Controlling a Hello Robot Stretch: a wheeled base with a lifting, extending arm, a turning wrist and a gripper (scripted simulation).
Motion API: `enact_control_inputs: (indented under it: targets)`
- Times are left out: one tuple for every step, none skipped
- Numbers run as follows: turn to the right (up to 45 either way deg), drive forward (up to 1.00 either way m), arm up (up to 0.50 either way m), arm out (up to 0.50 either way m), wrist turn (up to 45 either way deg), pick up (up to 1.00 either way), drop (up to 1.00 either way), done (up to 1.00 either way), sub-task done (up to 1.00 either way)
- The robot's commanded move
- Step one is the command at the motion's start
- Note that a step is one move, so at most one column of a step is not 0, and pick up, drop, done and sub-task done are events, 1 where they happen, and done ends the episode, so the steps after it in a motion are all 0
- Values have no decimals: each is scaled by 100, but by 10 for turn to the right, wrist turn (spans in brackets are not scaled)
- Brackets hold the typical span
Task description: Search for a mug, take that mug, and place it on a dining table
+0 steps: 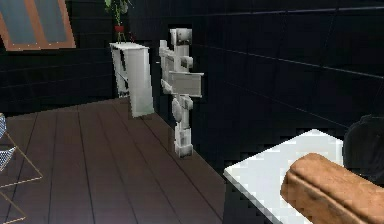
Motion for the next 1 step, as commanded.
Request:
enact_control_inputs:
  targets:
    - [0,0,0,44,0,0,0,0,0]
